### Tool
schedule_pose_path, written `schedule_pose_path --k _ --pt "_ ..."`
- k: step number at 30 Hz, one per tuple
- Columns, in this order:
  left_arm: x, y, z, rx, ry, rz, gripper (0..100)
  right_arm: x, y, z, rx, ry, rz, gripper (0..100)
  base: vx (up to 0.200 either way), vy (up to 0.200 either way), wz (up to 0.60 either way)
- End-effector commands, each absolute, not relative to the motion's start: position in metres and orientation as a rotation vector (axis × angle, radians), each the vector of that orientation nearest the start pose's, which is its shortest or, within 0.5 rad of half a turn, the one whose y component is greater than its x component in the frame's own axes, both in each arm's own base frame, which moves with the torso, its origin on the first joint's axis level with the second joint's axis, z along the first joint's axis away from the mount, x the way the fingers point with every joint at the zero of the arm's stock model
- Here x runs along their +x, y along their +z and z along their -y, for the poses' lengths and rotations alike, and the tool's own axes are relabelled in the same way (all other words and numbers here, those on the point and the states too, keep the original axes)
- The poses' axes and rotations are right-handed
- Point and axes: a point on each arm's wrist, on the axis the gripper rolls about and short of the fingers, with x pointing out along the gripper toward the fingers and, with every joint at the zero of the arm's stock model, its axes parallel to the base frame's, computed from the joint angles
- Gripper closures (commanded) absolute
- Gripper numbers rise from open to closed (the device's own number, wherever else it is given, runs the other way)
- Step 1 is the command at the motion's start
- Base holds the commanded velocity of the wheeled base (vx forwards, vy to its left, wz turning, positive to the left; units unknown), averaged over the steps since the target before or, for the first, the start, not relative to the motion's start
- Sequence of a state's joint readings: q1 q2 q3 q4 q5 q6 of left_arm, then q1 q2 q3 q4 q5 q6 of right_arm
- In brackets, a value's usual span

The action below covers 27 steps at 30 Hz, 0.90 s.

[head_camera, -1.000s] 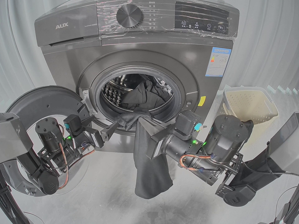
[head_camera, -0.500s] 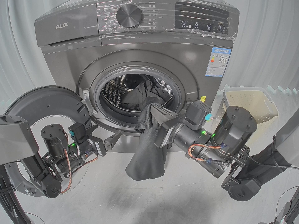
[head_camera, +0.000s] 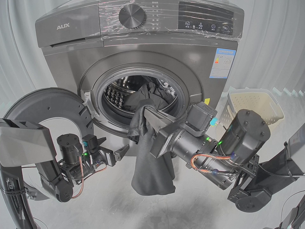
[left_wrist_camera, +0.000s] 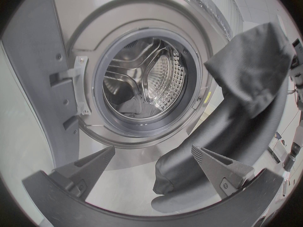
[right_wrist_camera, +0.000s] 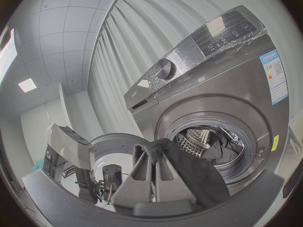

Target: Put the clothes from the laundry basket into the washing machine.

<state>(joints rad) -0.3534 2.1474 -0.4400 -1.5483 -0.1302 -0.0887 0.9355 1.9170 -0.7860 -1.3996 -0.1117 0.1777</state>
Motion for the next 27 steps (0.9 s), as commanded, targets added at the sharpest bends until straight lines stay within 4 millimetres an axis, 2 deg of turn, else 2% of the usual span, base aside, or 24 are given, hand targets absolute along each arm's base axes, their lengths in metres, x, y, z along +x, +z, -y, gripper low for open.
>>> schedule_pose_path --k 1,5,6,12,17,21,22,27 --pt "0.295 0.025 0.127 -0.055 -0.516 -0.260 0 0.200 0.185 -0.279 0.316 0.860 0.166 100 0.000 0.000 0.00" --pt "0.280 0.025 0.140 -0.044 -0.569 -0.284 0 0.207 0.185 -0.282 0.314 0.846 0.165 100 0.000 0.000 0.00" --pt "0.266 0.027 0.147 -0.034 -0.608 -0.300 0 0.212 0.184 -0.287 0.316 0.842 0.169 100 0.000 0.000 0.00" --pt "0.245 0.038 0.149 -0.026 -0.652 -0.304 0 0.226 0.182 -0.287 0.313 0.816 0.177 100 0.000 0.000 0.00" --pt "0.227 0.037 0.150 -0.011 -0.687 -0.344 0 0.240 0.178 -0.291 0.311 0.784 0.180 100 0.000 0.000 0.00" --pt "0.215 0.040 0.152 -0.004 -0.720 -0.353 0 0.242 0.180 -0.292 0.317 0.780 0.189 100 0.000 0.000 0.00" --pt "0.207 0.039 0.157 0.006 -0.752 -0.367 0 0.245 0.181 -0.291 0.318 0.775 0.194 100 0.000 0.000 0.00" --pt "0.197 0.037 0.170 0.019 -0.811 -0.371 0 0.245 0.184 -0.294 0.320 0.778 0.194 100 0.000 0.000 0.00"
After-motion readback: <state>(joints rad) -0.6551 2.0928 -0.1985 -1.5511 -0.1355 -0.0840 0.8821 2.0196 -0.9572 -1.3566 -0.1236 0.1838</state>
